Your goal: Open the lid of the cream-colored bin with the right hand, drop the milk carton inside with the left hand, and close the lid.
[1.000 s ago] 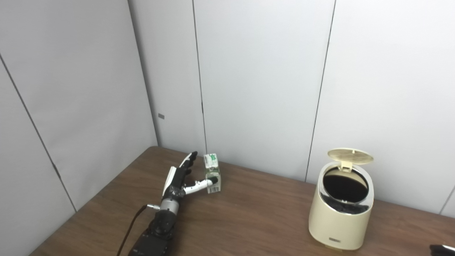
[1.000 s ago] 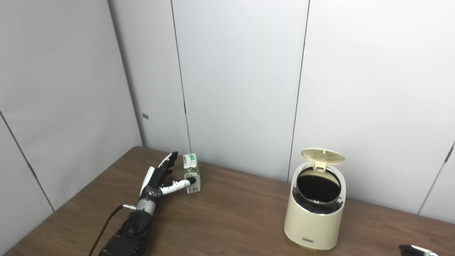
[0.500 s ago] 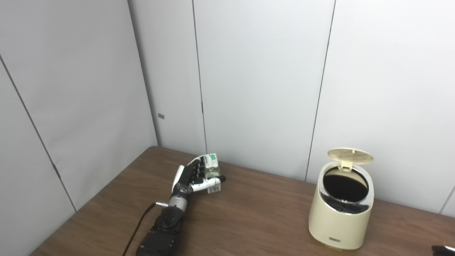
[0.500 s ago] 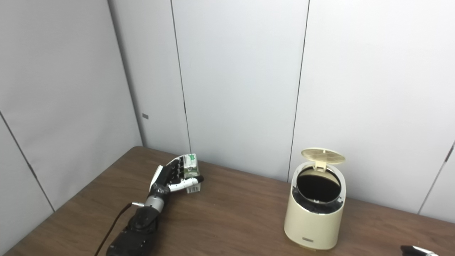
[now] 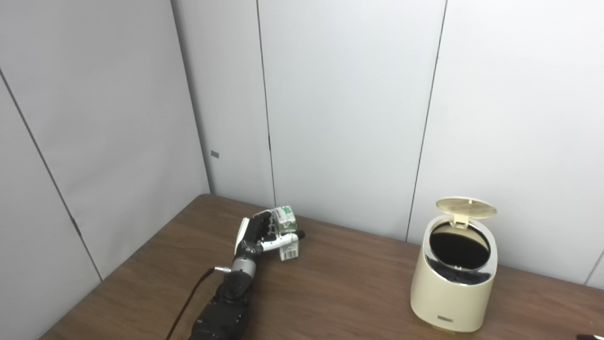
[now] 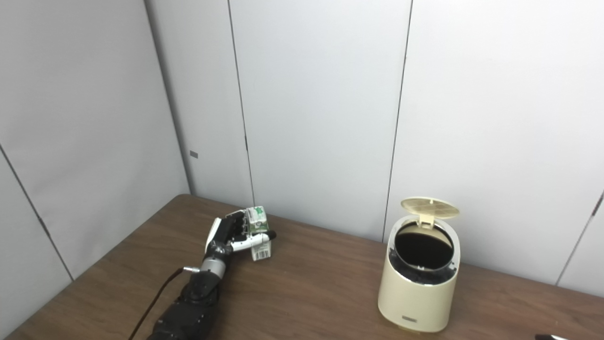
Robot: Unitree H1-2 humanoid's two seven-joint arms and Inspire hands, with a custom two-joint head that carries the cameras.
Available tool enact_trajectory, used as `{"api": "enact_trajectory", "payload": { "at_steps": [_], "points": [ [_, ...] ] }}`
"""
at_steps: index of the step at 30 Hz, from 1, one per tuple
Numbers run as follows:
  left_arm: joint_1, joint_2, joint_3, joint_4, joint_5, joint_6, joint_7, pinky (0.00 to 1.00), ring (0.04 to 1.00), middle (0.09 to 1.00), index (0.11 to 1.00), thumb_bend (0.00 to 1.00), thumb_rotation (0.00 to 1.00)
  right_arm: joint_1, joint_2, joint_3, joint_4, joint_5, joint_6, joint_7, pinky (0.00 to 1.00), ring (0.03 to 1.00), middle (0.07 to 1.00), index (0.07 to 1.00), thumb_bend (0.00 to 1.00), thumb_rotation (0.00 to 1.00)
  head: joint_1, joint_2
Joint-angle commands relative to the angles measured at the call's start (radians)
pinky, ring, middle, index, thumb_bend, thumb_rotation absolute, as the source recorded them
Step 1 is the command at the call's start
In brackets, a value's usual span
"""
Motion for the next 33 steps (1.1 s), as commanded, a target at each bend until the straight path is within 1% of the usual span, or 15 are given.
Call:
{"api": "enact_trajectory", "payload": {
  "at_steps": [1,5,7,11,13,15,16,20,23,27,28,29,30,31,33],
  "points": [
    [-0.043,0.018,-0.004,-0.012,0.021,-0.033,0.025,0.50,0.548,0.553,0.489,0.52,0.06,-0.021,-0.016,-0.009,-0.032,0.000,-0.014,-0.003,0.27,0.516,0.717,0.730,0.96,0.50,0.002,0.000],
    [-0.030,0.019,0.003,-0.046,0.010,-0.033,0.022,0.48,0.531,0.546,0.488,0.52,0.05,-0.023,-0.012,-0.003,-0.021,0.000,-0.030,-0.005,0.28,0.533,0.728,0.738,0.94,0.49,0.001,-0.001],
    [-0.023,0.019,0.005,-0.068,0.010,-0.035,0.023,0.46,0.515,0.510,0.486,0.52,0.01,-0.026,-0.009,0.001,-0.016,0.002,-0.036,-0.006,0.28,0.545,0.739,0.746,0.92,0.48,-0.001,-0.002],
    [0.009,0.013,-0.006,-0.170,0.046,-0.023,0.048,0.44,0.488,0.482,0.492,0.52,0.00,-0.036,0.003,0.004,-0.010,0.006,-0.037,-0.011,0.30,0.563,0.747,0.754,0.88,0.44,-0.017,-0.003],
    [0.032,0.003,-0.007,-0.245,0.073,-0.005,0.069,0.43,0.484,0.480,0.495,0.52,0.00,-0.042,0.007,0.007,-0.005,0.000,-0.039,-0.015,0.31,0.568,0.748,0.759,0.87,0.43,-0.024,-0.003],
    [0.061,-0.012,-0.006,-0.343,0.102,0.026,0.096,0.41,0.475,0.476,0.498,0.52,0.00,-0.050,0.013,0.008,0.002,-0.003,-0.045,-0.022,0.31,0.573,0.762,0.765,0.87,0.43,-0.037,-0.007],
    [0.075,-0.018,-0.006,-0.387,0.115,0.039,0.106,0.41,0.473,0.473,0.503,0.52,0.00,-0.053,0.015,0.008,0.005,-0.004,-0.045,-0.024,0.33,0.579,0.780,0.773,0.84,0.40,-0.039,-0.007],
    [0.122,-0.042,-0.006,-0.551,0.183,0.079,0.142,0.40,0.470,0.474,0.505,0.52,0.00,-0.064,0.027,0.008,0.023,-0.002,-0.052,-0.029,0.34,0.593,0.792,0.780,0.82,0.35,-0.059,-0.005],
    [0.157,-0.058,-0.012,-0.674,0.210,0.127,0.130,0.41,0.477,0.476,0.506,0.52,0.00,-0.069,0.039,0.008,0.026,0.000,-0.044,-0.030,0.35,0.614,0.804,0.788,0.81,0.33,-0.083,-0.002],
    [0.186,-0.072,-0.030,-0.791,0.239,0.160,0.109,0.42,0.490,0.483,0.499,0.52,0.00,-0.073,0.053,0.010,0.020,-0.007,-0.027,-0.035,0.40,0.645,0.822,0.806,0.78,0.28,-0.108,0.000],
    [0.190,-0.076,-0.033,-0.816,0.242,0.171,0.106,0.42,0.491,0.483,0.499,0.52,0.00,-0.074,0.057,0.012,0.016,-0.010,-0.023,-0.036,0.41,0.649,0.824,0.808,0.78,0.28,-0.130,0.004],
    [0.192,-0.082,-0.036,-0.841,0.243,0.183,0.101,0.43,0.491,0.483,0.498,0.52,0.00,-0.075,0.060,0.014,0.011,-0.014,-0.017,-0.037,0.42,0.655,0.827,0.811,0.77,0.25,-0.144,0.006],
    [0.194,-0.087,-0.037,-0.858,0.244,0.191,0.098,0.43,0.493,0.484,0.497,0.52,0.00,-0.076,0.063,0.016,0.008,-0.018,-0.014,-0.037,0.45,0.670,0.838,0.820,0.75,0.21,-0.144,0.006],
    [0.194,-0.094,-0.039,-0.880,0.242,0.203,0.091,0.43,0.494,0.484,0.496,0.52,0.00,-0.077,0.067,0.018,0.002,-0.018,-0.007,-0.034,0.46,0.674,0.841,0.823,0.74,0.19,-0.165,0.008],
    [0.193,-0.115,-0.045,-0.930,0.241,0.238,0.081,0.44,0.494,0.484,0.496,0.52,0.00,-0.077,0.071,0.022,-0.013,-0.019,0.011,-0.027,0.52,0.710,0.873,0.844,0.70,0.12,-0.179,0.012]
  ]
}}
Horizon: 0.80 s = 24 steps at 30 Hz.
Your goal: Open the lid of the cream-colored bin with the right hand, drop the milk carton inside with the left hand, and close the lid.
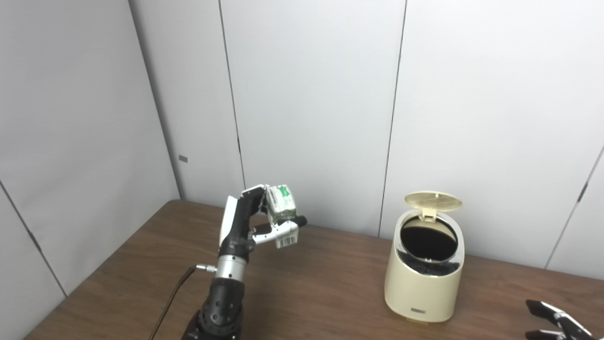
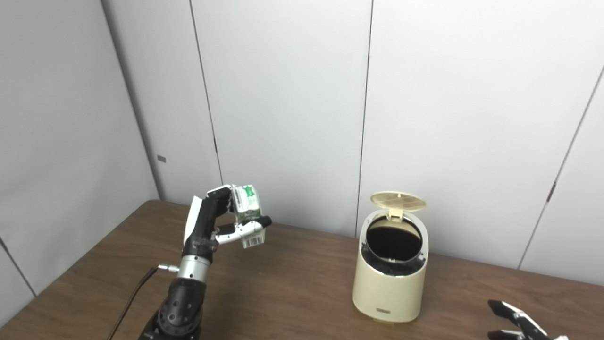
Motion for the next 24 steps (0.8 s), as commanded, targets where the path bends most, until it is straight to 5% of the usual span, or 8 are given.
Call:
{"api": "enact_trajectory", "payload": {
  "at_steps": [1,13,24],
  "points": [
    [-0.045,-0.014,-0.007,-0.090,0.015,0.026,-0.002,0.44,0.494,0.484,0.496,0.52,0.00,-0.039,-0.004,-0.003,-0.054,-0.008,0.006,-0.003,0.54,0.720,0.881,0.852,0.70,0.10,-0.021,0.005],
    [-0.099,-0.149,-0.062,-0.152,0.077,0.032,0.014,0.44,0.495,0.477,0.506,0.52,0.00,-0.039,0.010,0.033,-0.057,-0.022,-0.057,-0.030,0.61,0.745,0.876,0.862,0.71,0.00,-0.154,0.020],
    [-0.188,-0.225,-0.134,-0.032,0.097,-0.014,0.018,0.44,0.496,0.477,0.502,0.52,0.00,-0.044,0.032,0.043,-0.037,-0.053,-0.080,-0.051,0.57,0.720,0.866,0.852,0.67,0.00,-0.227,0.028]
  ]
}}
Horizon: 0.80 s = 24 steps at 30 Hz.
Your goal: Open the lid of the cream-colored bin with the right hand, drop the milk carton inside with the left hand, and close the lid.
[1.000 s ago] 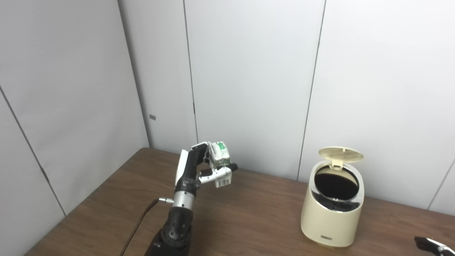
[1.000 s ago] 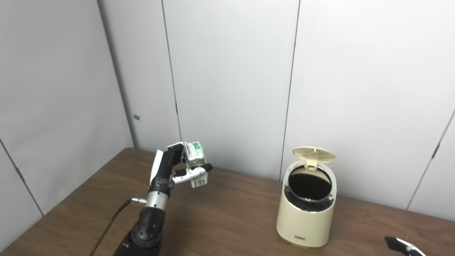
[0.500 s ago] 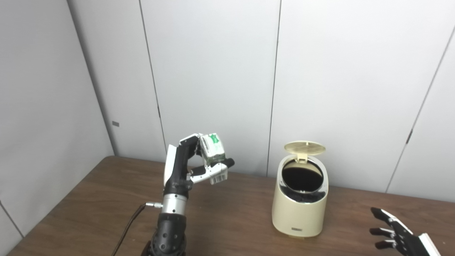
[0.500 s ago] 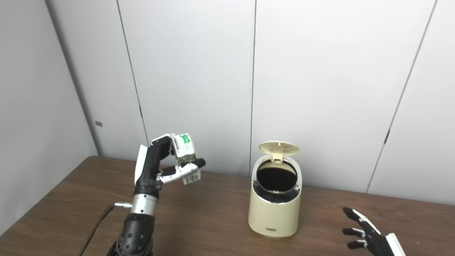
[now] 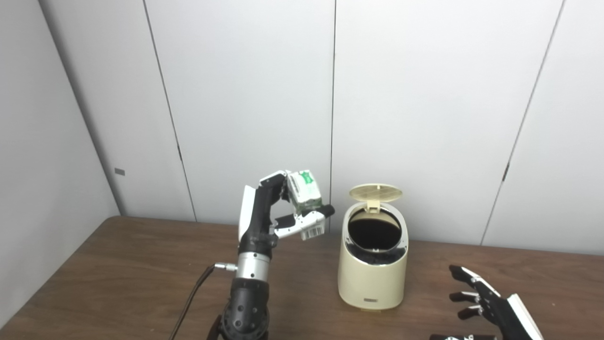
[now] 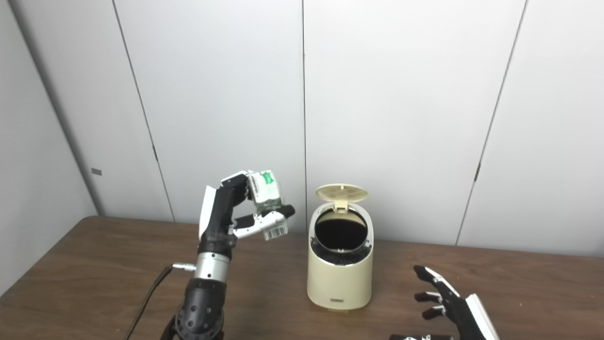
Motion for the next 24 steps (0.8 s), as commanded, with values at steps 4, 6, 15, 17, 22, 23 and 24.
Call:
{"api": "enact_trajectory", "payload": {
  "at_steps": [4,6,15,17,22,23,24],
  "points": [
    [-0.117,-0.030,-0.018,0.099,-0.003,-0.140,0.032,0.43,0.480,0.474,0.503,0.52,0.00,-0.037,0.003,-0.001,-0.015,-0.007,-0.052,-0.026,0.57,0.717,0.860,0.848,0.68,0.00,-0.011,0.001],
    [-0.134,-0.039,-0.022,0.136,-0.004,-0.162,0.036,0.43,0.479,0.474,0.504,0.52,0.00,-0.037,0.008,0.002,-0.025,-0.013,-0.038,-0.025,0.57,0.721,0.865,0.850,0.68,0.00,-0.015,0.002],
    [-0.182,-0.078,-0.027,0.265,-0.018,-0.240,0.043,0.44,0.486,0.479,0.499,0.52,0.00,-0.036,0.022,0.009,-0.026,-0.012,-0.045,-0.025,0.56,0.731,0.880,0.860,0.67,0.06,-0.065,0.007],
    [-0.190,-0.084,-0.030,0.293,-0.022,-0.259,0.045,0.43,0.483,0.478,0.499,0.52,0.00,-0.034,0.026,0.013,-0.033,-0.021,-0.033,-0.023,0.55,0.724,0.877,0.862,0.67,0.08,-0.074,0.009],
    [-0.205,-0.094,-0.045,0.359,-0.014,-0.305,0.060,0.43,0.489,0.482,0.498,0.52,0.00,-0.031,0.033,0.020,-0.048,-0.040,-0.007,-0.020,0.51,0.707,0.872,0.857,0.67,0.08,-0.081,0.009],
    [-0.208,-0.095,-0.051,0.372,-0.011,-0.313,0.066,0.44,0.489,0.482,0.498,0.52,0.00,-0.031,0.032,0.021,-0.047,-0.042,-0.008,-0.020,0.51,0.707,0.869,0.854,0.66,0.09,-0.082,0.009],
    [-0.211,-0.095,-0.059,0.383,-0.006,-0.317,0.076,0.44,0.489,0.482,0.498,0.52,0.00,-0.031,0.032,0.022,-0.046,-0.045,-0.009,-0.021,0.51,0.707,0.869,0.854,0.66,0.09,-0.084,0.010]
  ]
}}
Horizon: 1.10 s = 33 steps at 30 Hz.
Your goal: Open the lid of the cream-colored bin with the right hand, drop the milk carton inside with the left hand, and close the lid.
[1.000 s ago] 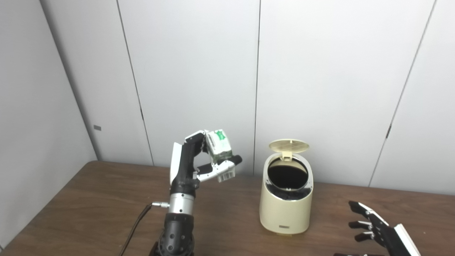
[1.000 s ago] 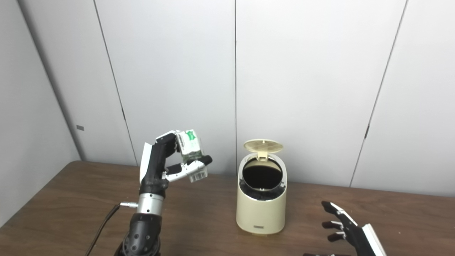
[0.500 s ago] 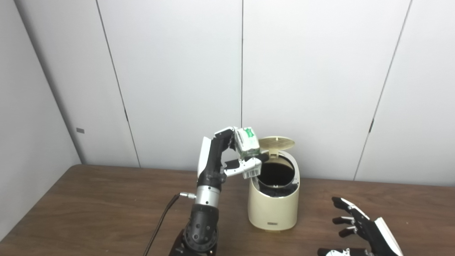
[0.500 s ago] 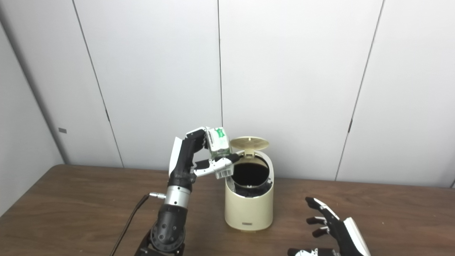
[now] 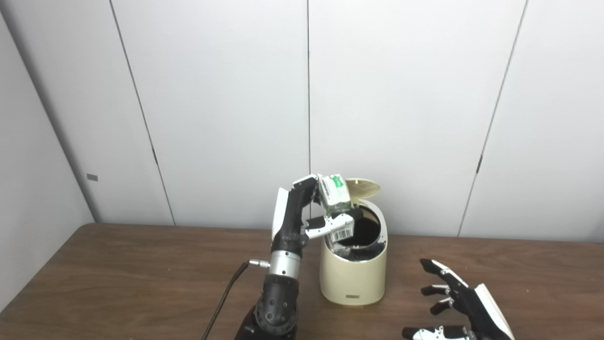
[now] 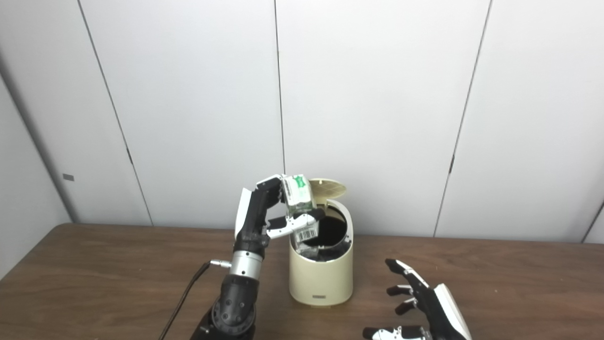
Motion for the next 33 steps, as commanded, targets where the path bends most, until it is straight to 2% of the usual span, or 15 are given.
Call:
{"api": "enact_trajectory", "payload": {
  "at_steps": [1,10,18,26,33],
  "points": [
    [-0.081,-0.008,-0.022,0.000,0.013,-0.055,0.038,0.43,0.487,0.482,0.497,0.52,0.00,-0.031,0.001,-0.002,-0.032,-0.008,-0.015,-0.012,0.51,0.709,0.868,0.853,0.66,0.09,-0.002,0.001],
    [-0.107,0.028,-0.170,0.082,0.012,-0.057,0.185,0.45,0.484,0.483,0.495,0.52,0.00,-0.026,0.003,-0.009,-0.036,-0.001,-0.022,-0.013,0.50,0.702,0.879,0.860,0.66,0.08,-0.015,0.007],
    [-0.141,0.066,-0.328,0.162,0.002,-0.057,0.383,0.46,0.486,0.488,0.488,0.52,0.00,-0.020,-0.005,-0.012,-0.032,0.010,-0.043,-0.012,0.50,0.705,0.880,0.865,0.66,0.11,-0.018,0.012],
    [-0.183,0.112,-0.526,0.247,0.036,-0.057,0.653,0.48,0.482,0.485,0.491,0.52,0.00,-0.013,-0.001,-0.014,-0.035,0.032,-0.045,-0.012,0.51,0.706,0.876,0.862,0.65,0.12,-0.018,0.014],
    [-0.212,0.135,-0.632,0.298,0.030,-0.057,0.794,0.47,0.477,0.479,0.495,0.52,0.00,-0.007,-0.002,-0.011,-0.050,0.029,-0.024,-0.006,0.53,0.719,0.875,0.861,0.63,0.16,-0.019,0.017]
  ]
}}
